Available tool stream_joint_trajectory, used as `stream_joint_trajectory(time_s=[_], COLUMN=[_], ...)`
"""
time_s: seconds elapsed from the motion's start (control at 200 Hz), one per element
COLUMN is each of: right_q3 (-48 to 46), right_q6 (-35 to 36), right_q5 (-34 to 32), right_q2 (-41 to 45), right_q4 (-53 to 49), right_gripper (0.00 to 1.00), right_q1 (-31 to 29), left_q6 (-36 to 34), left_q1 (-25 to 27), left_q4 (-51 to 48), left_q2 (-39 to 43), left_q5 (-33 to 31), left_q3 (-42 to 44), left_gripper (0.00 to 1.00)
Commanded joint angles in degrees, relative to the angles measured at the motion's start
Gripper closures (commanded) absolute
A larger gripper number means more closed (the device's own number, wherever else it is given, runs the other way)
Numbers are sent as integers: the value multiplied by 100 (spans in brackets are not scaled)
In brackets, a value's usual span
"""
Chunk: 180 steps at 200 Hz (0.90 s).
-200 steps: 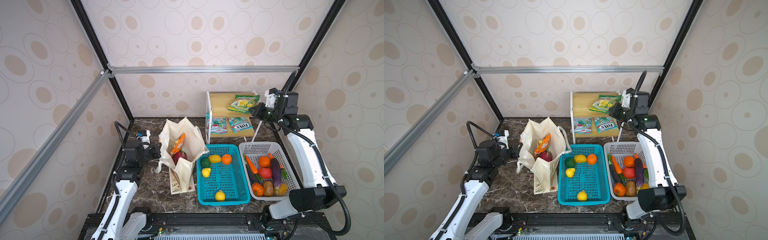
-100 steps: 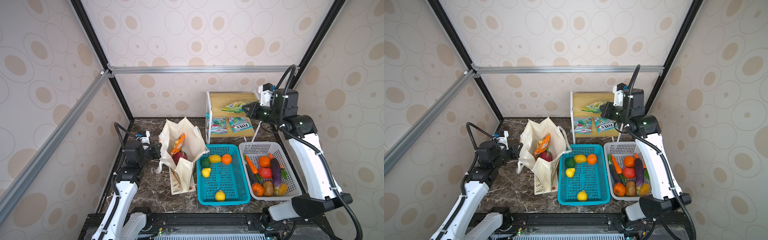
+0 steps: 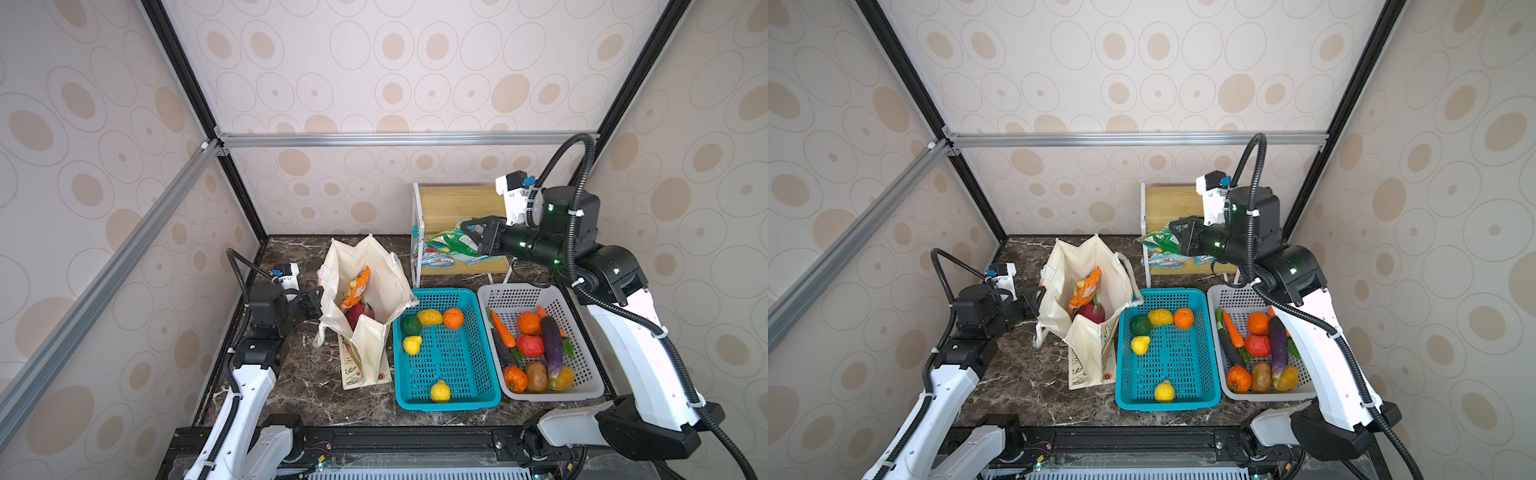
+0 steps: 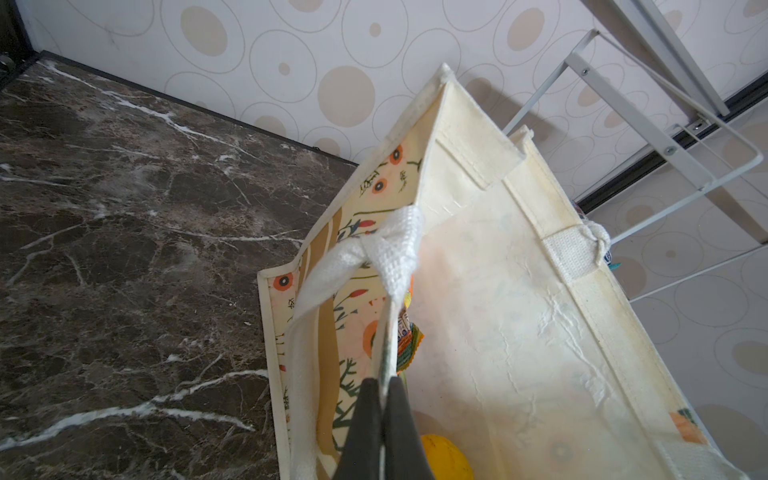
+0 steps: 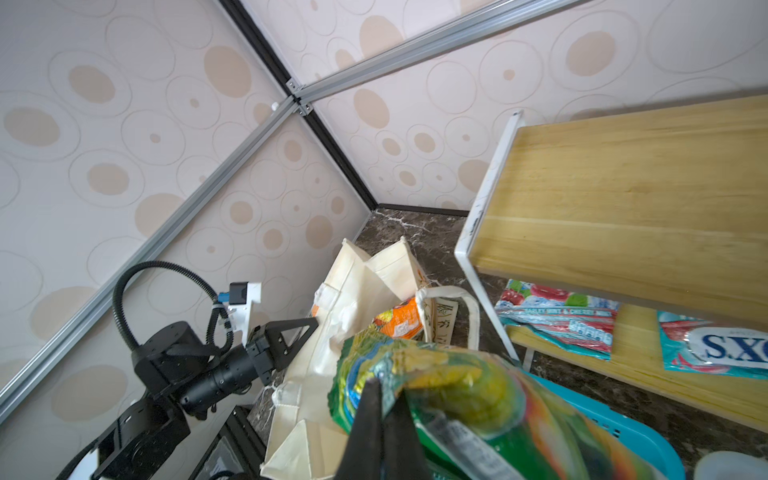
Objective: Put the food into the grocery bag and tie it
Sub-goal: 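Pull the Spring Tea bag off the shelf and carry it over the tote, then lower the Spring Tea bag into the tote and open the right gripper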
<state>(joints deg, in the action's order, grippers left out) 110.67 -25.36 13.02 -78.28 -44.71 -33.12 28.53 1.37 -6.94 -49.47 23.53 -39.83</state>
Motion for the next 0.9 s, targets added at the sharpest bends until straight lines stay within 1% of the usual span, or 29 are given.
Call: stream_joint_trajectory(time_s=[0.0,0.125,0.265,0.34,0.47,0.575,0.655,0.795,0.895], right_q3=[88,308,798,1054,1282,1033,563,-278,-743], right_q6=[134,215,221,233,121,84,90,255,356], right_q5=[-115,-131,-30,35,329,391,329,-83,-453], right_q2=[-222,-740,-1581,-2063,-2731,-2993,-3011,-2853,-2697], right_q4=[163,210,182,200,262,393,559,621,487], right_gripper=[100,100,100,100,100,100,100,100,100], right_q1=[-525,-1157,-1609,-1767,-1808,-1810,-1809,-1803,-1801], left_q6=[194,244,306,298,185,83,49,21,3], left_q1=[31,31,30,31,35,35,31,31,30], left_q4=[128,227,313,319,186,78,39,12,15], left_q2=[56,78,35,36,60,89,94,122,129], left_q5=[222,213,284,273,137,74,64,28,-12], left_q3=[97,167,212,209,117,55,38,37,-4], left_gripper=[100,100,100,100,100,100,100,100,100])
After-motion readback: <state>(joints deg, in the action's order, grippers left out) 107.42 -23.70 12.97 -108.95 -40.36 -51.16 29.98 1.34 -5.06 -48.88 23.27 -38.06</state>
